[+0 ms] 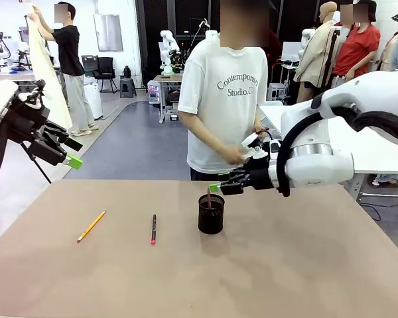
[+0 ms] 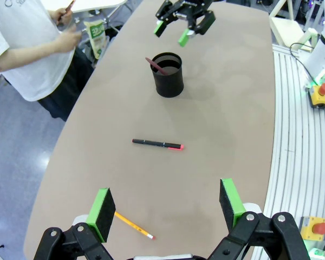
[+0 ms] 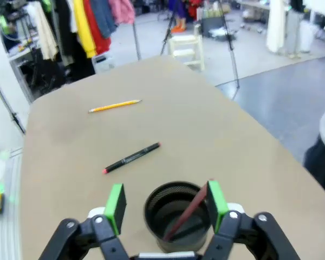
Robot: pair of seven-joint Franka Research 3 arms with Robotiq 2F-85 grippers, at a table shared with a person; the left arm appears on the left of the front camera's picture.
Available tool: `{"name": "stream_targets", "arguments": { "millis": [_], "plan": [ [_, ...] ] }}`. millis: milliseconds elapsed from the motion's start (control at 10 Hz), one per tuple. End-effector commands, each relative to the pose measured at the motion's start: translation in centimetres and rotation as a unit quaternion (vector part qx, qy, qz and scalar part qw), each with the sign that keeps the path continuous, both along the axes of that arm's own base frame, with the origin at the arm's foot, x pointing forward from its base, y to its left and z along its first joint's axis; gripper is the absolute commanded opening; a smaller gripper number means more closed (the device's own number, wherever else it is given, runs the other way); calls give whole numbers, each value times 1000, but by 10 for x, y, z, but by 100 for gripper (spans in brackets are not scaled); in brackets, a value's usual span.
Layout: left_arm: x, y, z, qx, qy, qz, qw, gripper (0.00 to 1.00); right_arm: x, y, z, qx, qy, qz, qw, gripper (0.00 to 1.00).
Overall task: Place the pens into the pen holder.
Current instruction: Pick up a writing instrument from the table and place it into the Pen holder.
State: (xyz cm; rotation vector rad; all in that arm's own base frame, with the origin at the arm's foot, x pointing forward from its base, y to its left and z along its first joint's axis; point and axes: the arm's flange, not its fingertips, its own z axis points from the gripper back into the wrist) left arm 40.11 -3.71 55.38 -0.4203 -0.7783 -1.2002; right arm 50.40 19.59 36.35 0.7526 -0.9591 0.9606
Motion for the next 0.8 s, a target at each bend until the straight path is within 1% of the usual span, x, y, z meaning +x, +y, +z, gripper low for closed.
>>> {"name": "stream_targets", "arguments": {
  "millis": [0, 300, 400, 600, 700],
  "plan": [
    [1, 0, 1, -8, -2, -4, 1000, 100, -4, -29, 39, -32, 37, 57, 997, 100],
    [1, 0, 1, -8, -2, -4, 1000, 100, -6, -58, 76, -64, 27, 76, 995, 100],
    [1, 0, 1, -8, -2, -4, 1000, 100, -10, -67, 91, -76, 13, 72, 994, 100],
    [1, 0, 1, -8, -2, -4, 1000, 100, -13, -88, 122, -82, -2, 78, 994, 100],
    [1, 0, 1, -8, -2, -4, 1000, 100, -22, -100, 139, -89, -3, 68, 994, 100]
  ]
}}
